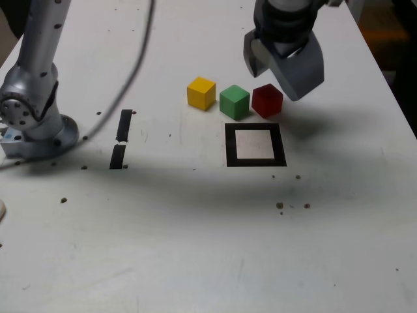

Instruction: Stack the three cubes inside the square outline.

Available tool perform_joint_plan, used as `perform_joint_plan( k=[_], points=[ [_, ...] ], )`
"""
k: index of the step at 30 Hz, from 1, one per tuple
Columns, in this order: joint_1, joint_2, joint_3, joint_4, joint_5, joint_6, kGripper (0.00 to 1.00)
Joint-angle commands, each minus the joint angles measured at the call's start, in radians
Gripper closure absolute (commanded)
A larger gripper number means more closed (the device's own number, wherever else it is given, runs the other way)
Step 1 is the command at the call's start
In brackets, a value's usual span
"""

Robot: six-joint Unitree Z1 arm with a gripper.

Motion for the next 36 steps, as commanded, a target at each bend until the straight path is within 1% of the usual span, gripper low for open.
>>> perform_joint_plan(
  k=[1, 3, 6, 8, 10, 12, 16, 24, 26, 30, 36],
  points=[
    [-0.012, 0.000, 0.017, -0.009, 0.031, 0.001, 0.01],
    [-0.016, 0.006, 0.031, -0.025, 0.048, 0.000, 0.01],
    [-0.017, 0.013, 0.043, -0.048, 0.058, -0.002, 0.00],
    [-0.018, 0.017, 0.059, -0.068, 0.073, -0.001, 0.00],
    [-0.018, 0.031, 0.072, -0.078, 0.086, 0.004, 0.03],
    [-0.019, 0.045, 0.073, -0.079, 0.087, 0.007, 0.05],
    [-0.019, 0.062, 0.071, -0.076, 0.086, 0.012, 0.09],
    [-0.023, 0.064, 0.073, -0.065, 0.075, 0.042, 0.17],
    [-0.024, 0.063, 0.074, -0.061, 0.070, 0.050, 0.21],
    [-0.024, 0.064, 0.072, -0.059, 0.056, 0.062, 0.32],
    [-0.024, 0.066, 0.068, -0.059, 0.038, 0.081, 0.45]
  ],
)
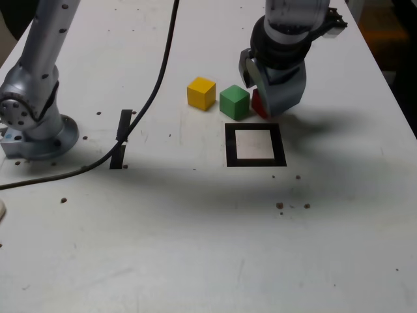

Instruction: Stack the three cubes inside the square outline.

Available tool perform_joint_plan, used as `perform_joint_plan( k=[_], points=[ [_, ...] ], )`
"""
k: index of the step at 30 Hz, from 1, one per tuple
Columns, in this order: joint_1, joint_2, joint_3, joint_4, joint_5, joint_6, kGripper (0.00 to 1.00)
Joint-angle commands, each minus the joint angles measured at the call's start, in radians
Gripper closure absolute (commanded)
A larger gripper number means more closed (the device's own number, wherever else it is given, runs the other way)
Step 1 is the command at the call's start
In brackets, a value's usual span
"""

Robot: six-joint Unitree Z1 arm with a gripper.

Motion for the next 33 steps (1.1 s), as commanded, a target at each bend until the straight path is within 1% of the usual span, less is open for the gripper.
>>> perform_joint_plan(
  k=[1, 8, 12, 15, 20, 26, 27, 29, 30, 33],
  points=[
    [-0.001, 0.005, -0.005, 0.001, -0.006, 0.007, 0.47],
    [-0.001, 0.016, -0.019, 0.012, -0.013, 0.018, 0.67],
    [-0.001, 0.022, -0.032, 0.026, -0.024, 0.018, 0.75],
    [-0.001, 0.022, -0.044, 0.052, -0.031, 0.017, 0.79],
    [-0.005, 0.000, -0.079, 0.108, -0.029, 0.016, 0.81],
    [-0.039, -0.092, -0.135, 0.173, -0.030, -0.005, 0.81],
    [-0.045, -0.111, -0.144, 0.187, -0.036, -0.014, 0.81],
    [-0.058, -0.154, -0.158, 0.220, -0.059, -0.042, 0.81],
    [-0.066, -0.174, -0.164, 0.242, -0.076, -0.067, 0.81],
    [-0.088, -0.198, -0.171, 0.299, -0.113, -0.152, 0.81]
  ],
)
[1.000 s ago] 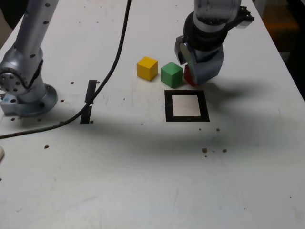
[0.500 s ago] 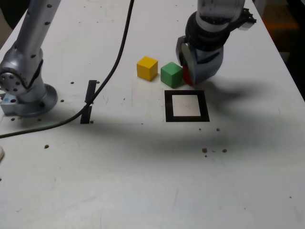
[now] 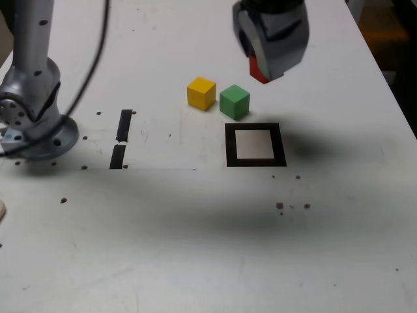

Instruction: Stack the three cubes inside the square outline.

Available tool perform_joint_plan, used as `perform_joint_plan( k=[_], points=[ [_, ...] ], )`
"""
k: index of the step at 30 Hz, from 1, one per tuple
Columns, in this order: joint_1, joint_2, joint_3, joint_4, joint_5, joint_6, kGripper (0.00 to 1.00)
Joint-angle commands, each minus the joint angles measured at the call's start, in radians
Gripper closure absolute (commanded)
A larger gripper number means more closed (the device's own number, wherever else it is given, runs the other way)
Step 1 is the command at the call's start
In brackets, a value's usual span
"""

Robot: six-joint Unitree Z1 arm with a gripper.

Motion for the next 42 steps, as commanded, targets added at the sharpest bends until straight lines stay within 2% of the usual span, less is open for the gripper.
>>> perform_joint_plan(
  k=[1, 10, 16, 20, 26, 31, 38, 42],
  points=[
    [-0.033, -0.012, -0.011, 0.046, -0.021, -0.102, 0.81],
    [-0.156, 0.046, -0.034, 0.197, -0.065, -0.742, 0.81],
    [-0.167, 0.108, -0.066, 0.214, -0.091, -1.014, 0.81],
    [-0.167, 0.140, -0.082, 0.215, -0.098, -1.146, 0.81],
    [-0.163, 0.199, -0.124, 0.242, -0.103, -1.228, 0.81],
    [-0.138, 0.266, -0.193, 0.300, -0.147, -1.239, 0.81],
    [-0.116, 0.342, -0.270, 0.335, -0.148, -1.242, 0.81],
    [-0.107, 0.384, -0.304, 0.352, -0.167, -1.242, 0.81]
  ],
)
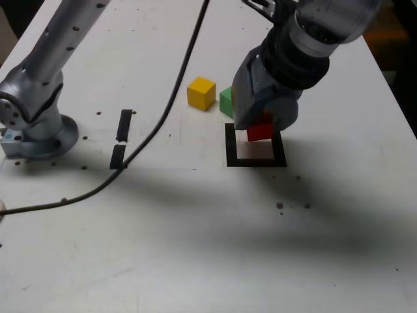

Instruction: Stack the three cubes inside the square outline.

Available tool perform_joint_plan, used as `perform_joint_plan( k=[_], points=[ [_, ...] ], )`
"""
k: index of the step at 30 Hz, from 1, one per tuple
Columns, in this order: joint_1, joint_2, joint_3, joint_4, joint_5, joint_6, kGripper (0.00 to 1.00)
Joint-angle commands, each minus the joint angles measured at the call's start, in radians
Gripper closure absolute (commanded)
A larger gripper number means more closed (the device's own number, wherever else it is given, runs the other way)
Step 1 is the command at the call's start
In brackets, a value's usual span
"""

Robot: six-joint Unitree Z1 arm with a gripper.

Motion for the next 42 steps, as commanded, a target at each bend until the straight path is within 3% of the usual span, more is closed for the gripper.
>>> perform_joint_plan(
  k=[1, 7, 21, 30, 37, 39, 42],
  points=[
    [0.006, 0.023, -0.013, 0.009, -0.015, -0.001, 0.81],
    [0.011, 0.033, -0.013, 0.006, -0.025, -0.001, 0.81],
    [0.028, 0.026, 0.015, 0.001, -0.007, 0.016, 0.81],
    [0.035, 0.025, 0.019, -0.006, -0.026, 0.051, 0.80],
    [0.035, 0.030, 0.018, -0.010, -0.022, 0.051, 0.63],
    [0.035, 0.031, 0.016, -0.008, -0.018, 0.051, 0.52],
    [0.034, 0.031, 0.013, -0.002, -0.009, 0.045, 0.27]
  ],
)
